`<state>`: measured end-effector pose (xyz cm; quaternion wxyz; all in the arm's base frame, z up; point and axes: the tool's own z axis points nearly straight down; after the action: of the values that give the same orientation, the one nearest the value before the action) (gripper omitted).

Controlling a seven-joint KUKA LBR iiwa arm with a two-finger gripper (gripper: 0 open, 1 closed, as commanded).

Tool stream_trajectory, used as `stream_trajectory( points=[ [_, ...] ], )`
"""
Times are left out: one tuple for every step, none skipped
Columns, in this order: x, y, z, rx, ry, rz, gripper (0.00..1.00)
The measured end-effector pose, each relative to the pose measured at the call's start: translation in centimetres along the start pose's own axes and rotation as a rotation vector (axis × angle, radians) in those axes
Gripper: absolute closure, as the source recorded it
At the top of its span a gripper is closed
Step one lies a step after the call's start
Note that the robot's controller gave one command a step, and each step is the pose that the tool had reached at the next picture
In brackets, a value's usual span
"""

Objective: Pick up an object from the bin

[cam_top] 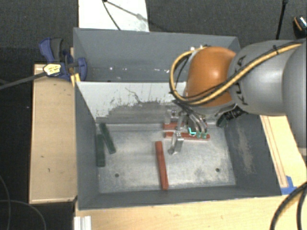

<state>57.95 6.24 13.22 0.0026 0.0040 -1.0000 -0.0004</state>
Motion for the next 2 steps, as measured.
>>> stream_trajectory(
  points=[
    [1.8,1.1,6.4,0.0,-0.002,-0.394,0.0],
    [1.0,4.4,6.1,0.002,-0.012,-0.777,0.0]
  ],
)
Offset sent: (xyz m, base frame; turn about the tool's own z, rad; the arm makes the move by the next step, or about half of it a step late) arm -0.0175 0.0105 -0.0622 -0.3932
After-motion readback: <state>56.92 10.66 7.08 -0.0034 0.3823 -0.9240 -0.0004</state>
